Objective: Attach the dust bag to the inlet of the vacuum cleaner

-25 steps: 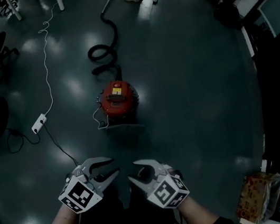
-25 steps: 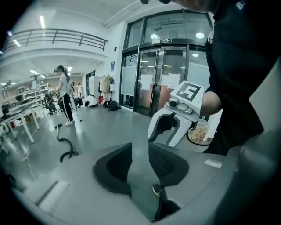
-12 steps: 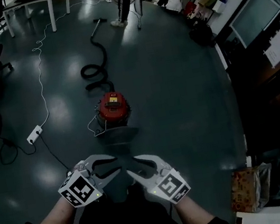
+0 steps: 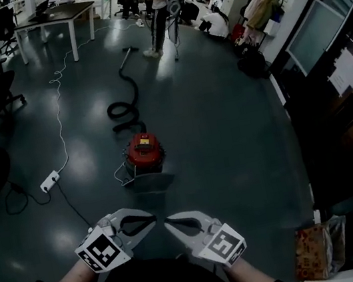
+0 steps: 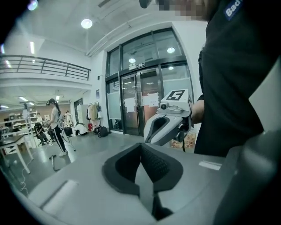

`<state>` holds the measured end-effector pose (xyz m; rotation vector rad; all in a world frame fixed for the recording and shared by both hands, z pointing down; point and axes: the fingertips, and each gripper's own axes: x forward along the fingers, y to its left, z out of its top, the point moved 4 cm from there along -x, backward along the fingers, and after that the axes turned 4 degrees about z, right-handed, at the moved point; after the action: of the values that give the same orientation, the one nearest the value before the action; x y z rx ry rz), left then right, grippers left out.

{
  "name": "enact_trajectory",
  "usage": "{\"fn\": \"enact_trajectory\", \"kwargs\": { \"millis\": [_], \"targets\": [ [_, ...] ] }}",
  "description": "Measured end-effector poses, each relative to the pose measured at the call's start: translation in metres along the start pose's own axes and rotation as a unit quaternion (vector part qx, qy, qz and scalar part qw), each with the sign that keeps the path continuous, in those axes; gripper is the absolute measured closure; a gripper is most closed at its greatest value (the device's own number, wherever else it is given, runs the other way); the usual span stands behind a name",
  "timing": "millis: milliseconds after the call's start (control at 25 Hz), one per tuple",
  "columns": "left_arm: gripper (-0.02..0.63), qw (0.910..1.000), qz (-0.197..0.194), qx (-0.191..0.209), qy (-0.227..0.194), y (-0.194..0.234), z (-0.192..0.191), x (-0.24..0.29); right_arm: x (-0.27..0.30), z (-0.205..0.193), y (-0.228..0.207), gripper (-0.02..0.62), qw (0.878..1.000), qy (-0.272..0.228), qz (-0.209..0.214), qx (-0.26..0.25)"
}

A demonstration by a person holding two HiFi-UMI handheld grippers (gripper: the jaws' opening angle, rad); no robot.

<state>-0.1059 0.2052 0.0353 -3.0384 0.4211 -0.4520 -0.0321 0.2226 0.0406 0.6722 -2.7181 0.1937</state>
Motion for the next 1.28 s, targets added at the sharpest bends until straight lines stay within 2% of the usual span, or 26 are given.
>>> {"fn": "enact_trajectory", "kwargs": {
  "millis": [160, 360, 560, 1280],
  "targets": [
    [0.604, 0.9999, 0.007, -0.007, 0.003, -0.031, 0.003, 0.021, -0.027, -0.01, -0.001, 0.594, 1.0, -0.017, 0.01, -0.001],
    [0.604, 0.9994, 0.033, -0.014, 0.003, -0.045, 0.01, 0.038, -0.043, -0.022, -0.004, 0.594, 0.999, -0.043, 0.014, 0.016],
    [0.604, 0.9992, 0.039, -0.014, -0.002, -0.054, 0.02, 0.043, -0.062, -0.005, -0.001, 0.594, 0.997, -0.075, -0.002, -0.004],
    [0.604, 0.9991, 0.04, -0.011, 0.002, -0.073, 0.021, 0.034, -0.074, -0.005, 0.015, 0.595, 0.997, -0.069, -0.017, -0.001]
  ]
}}
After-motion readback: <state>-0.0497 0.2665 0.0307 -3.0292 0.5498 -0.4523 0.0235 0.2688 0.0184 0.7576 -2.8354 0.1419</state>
